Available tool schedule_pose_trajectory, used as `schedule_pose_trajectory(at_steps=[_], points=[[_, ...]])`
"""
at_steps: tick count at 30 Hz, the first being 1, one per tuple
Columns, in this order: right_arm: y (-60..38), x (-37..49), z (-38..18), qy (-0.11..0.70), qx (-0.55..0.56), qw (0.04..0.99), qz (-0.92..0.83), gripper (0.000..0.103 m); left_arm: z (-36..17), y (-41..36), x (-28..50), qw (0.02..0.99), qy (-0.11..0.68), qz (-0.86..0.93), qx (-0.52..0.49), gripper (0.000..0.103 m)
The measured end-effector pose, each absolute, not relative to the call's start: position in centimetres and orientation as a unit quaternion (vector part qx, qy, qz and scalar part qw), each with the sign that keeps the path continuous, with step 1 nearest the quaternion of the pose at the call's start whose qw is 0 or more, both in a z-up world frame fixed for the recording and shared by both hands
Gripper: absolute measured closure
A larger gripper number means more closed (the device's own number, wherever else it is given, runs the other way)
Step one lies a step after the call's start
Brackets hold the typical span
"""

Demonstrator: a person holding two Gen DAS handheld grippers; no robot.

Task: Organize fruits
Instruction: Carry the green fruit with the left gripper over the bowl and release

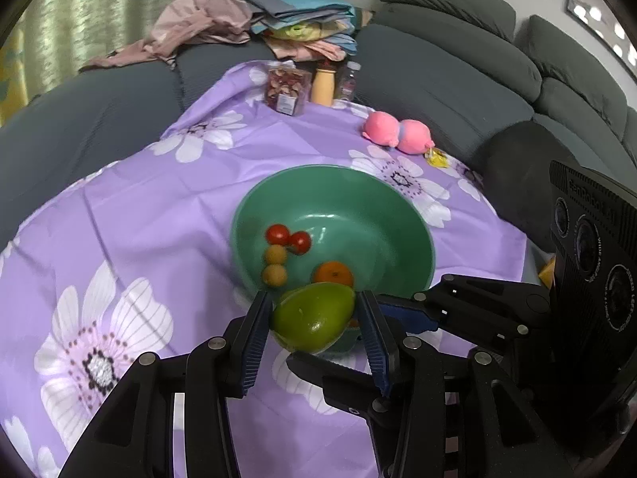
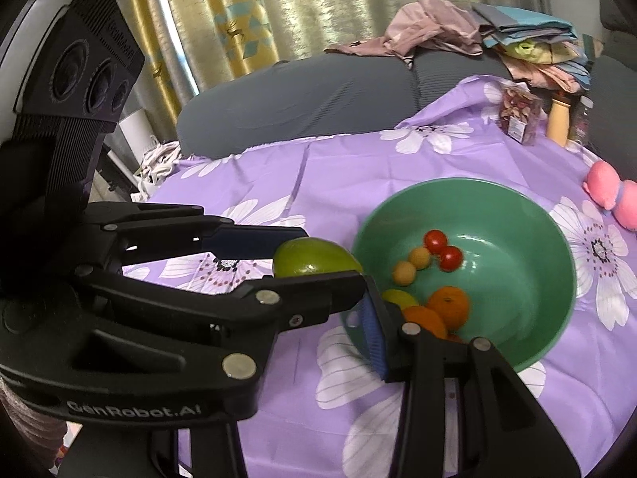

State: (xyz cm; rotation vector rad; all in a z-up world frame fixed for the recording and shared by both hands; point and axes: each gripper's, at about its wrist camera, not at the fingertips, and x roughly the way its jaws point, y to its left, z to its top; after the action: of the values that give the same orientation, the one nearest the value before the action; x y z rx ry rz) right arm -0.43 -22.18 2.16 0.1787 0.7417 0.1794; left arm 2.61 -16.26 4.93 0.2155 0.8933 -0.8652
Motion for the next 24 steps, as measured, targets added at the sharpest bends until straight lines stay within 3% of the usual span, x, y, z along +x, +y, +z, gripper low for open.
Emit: schedule_pose_trajectory(at_steps=[24], points=[[-28.6, 0.7, -0.7, 0.374, 0.146, 0.914, 0.054, 0.061, 2.4, -23.0, 4.6, 0.777, 0.443, -0.427, 0.133, 0.059]])
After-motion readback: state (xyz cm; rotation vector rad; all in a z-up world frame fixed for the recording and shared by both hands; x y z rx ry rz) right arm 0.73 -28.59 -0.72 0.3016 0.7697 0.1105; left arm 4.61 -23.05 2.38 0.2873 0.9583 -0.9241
